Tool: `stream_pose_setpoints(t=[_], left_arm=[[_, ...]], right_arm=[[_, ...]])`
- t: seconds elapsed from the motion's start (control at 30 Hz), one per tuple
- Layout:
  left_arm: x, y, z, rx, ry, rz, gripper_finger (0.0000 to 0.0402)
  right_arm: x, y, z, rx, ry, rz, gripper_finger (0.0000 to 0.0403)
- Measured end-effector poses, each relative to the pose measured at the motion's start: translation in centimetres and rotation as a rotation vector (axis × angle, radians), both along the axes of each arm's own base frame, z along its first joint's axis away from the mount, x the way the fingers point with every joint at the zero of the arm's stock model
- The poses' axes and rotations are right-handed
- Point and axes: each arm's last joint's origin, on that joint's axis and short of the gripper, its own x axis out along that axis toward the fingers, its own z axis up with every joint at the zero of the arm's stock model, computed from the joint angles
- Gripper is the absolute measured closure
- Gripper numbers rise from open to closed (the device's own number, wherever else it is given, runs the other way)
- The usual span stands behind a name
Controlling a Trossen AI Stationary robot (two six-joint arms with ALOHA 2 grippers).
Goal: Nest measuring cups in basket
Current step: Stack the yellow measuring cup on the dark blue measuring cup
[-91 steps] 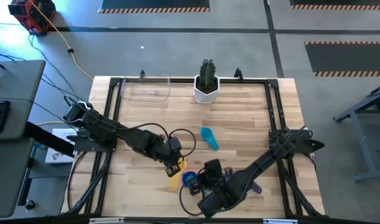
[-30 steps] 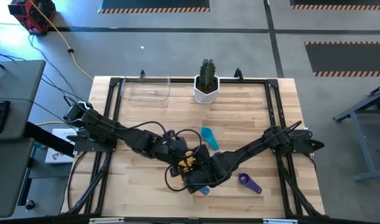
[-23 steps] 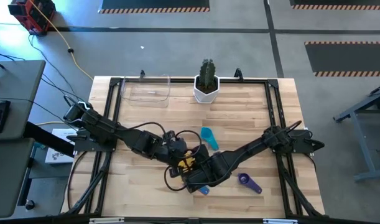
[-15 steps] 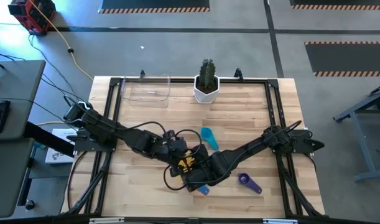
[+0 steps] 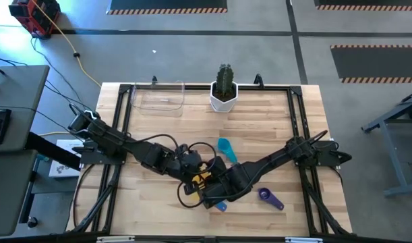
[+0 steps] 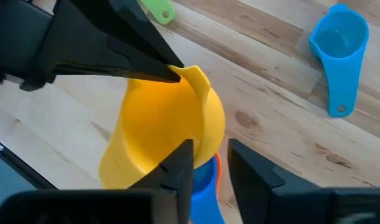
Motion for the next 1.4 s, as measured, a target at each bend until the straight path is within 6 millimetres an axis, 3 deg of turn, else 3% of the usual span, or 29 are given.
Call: stream_pose_setpoints(t=[0.27,0.6,0.83,1.1,1.4], left_arm=[[-0.2,-0.3,-0.1,-0.046,0.008,0.028,0.04],[-0.6,-1.1,-0.1,-0.179,0.004,0.173,0.0399],[-1.5,-2.8,-0.1,-0.311,-0.044,0.359,0.0398],[-1.7,-4.7,-1.2,-0.462,-0.069,0.551,0.0397],[-0.3,-6.0,-4.6,-0.528,-0.067,0.727,0.0397]], right_arm=[[-0.6,-0.5,1.1,0.046,-0.002,-0.017,0.0258],[-1.9,-1.4,2.6,-0.004,0.082,0.17,0.0258],[-3.6,-2.9,4.9,-0.057,0.126,0.305,0.0258],[-5.2,-5.9,8.2,-0.123,0.066,0.389,0.0258],[-6.4,-9.7,10.8,-0.221,0.034,0.43,0.0258]])
